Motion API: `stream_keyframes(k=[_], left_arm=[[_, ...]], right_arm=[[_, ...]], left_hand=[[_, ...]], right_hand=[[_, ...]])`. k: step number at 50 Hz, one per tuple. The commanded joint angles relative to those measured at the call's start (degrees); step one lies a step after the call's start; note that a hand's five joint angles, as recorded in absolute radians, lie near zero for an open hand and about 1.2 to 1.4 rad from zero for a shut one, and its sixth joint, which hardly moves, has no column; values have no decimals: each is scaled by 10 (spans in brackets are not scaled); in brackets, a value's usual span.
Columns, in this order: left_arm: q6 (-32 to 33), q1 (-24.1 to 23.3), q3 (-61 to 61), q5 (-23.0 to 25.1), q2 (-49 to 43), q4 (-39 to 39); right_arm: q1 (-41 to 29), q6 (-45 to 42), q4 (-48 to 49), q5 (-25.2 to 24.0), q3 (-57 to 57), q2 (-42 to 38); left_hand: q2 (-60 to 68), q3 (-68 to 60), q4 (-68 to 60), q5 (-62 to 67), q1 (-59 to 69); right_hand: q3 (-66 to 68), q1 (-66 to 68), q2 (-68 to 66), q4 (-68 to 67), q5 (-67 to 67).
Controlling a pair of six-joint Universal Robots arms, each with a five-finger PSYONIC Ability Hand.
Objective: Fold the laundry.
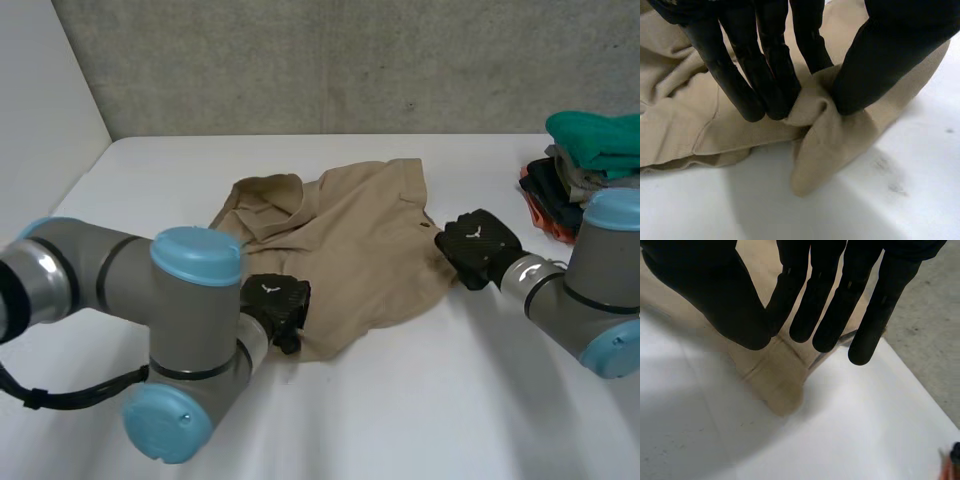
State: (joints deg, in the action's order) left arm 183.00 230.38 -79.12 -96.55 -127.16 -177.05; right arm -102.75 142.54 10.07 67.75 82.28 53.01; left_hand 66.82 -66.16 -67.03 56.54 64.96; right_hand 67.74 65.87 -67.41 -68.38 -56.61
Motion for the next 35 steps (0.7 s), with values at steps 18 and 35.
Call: stream_keyframes(k=[18, 35], left_arm=[[265, 61, -26, 69, 217, 167], [146, 66, 178, 7, 108, 180]], right_arm=[[-6, -70, -339, 19, 41, 156], [-111, 105, 21, 121, 113, 72]], left_hand=[[132, -138, -130, 135, 150], [132, -138, -130, 135, 150]], right_hand=[[-333, -314, 330, 339, 322], [-394, -376, 391, 401, 383]])
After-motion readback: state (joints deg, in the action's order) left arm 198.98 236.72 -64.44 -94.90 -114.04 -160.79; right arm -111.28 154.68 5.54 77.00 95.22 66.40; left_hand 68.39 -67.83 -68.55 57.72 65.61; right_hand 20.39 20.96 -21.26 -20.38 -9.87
